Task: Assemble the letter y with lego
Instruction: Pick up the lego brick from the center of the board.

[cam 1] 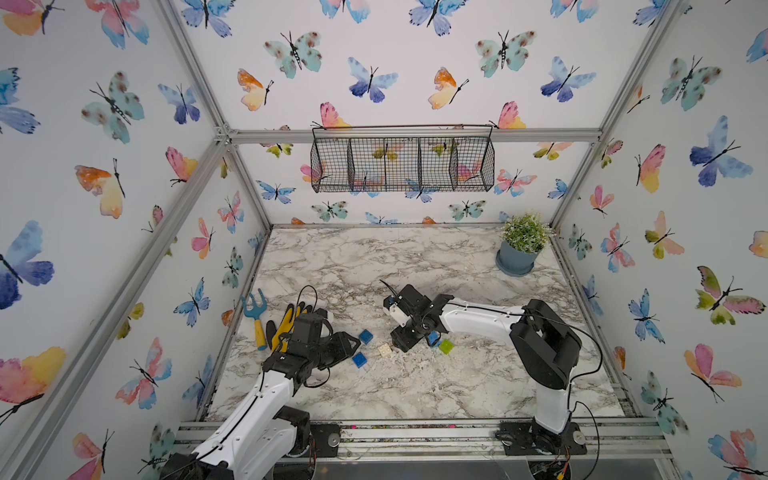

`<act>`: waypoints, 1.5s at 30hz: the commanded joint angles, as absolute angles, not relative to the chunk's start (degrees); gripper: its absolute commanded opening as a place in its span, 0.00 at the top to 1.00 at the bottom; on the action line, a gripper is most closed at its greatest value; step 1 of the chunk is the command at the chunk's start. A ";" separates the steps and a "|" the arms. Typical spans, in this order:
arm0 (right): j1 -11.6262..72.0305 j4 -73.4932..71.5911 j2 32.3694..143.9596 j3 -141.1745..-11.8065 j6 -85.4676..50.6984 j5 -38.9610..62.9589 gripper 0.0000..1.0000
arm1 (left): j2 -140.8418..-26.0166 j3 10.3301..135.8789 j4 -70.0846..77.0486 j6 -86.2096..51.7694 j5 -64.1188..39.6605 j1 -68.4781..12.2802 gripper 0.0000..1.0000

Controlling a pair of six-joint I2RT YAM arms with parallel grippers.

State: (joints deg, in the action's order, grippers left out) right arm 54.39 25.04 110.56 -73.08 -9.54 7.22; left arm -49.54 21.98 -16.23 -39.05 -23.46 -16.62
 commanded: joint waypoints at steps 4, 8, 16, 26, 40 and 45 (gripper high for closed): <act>55.46 26.93 112.62 -75.31 -8.81 5.54 0.43 | -48.82 22.17 -17.21 -39.11 -23.60 -16.96 0.56; 55.81 27.01 113.16 -76.09 -8.71 5.45 0.46 | -48.63 22.17 -17.21 -39.11 -23.60 -16.96 0.56; 56.17 28.02 114.11 -76.64 -8.61 3.98 0.45 | -47.98 22.17 -17.21 -39.11 -23.60 -16.96 0.56; 56.23 28.78 113.47 -76.68 -8.96 2.72 0.61 | -47.98 19.79 -15.91 -41.22 -24.72 -17.55 0.56; 59.03 29.88 104.35 -73.48 -17.91 4.46 0.63 | -46.00 18.50 -16.01 -41.68 -25.30 -18.55 0.55; 61.80 30.44 105.25 -74.65 -22.54 4.13 0.64 | -44.84 18.11 -16.16 -41.66 -26.10 -18.55 0.53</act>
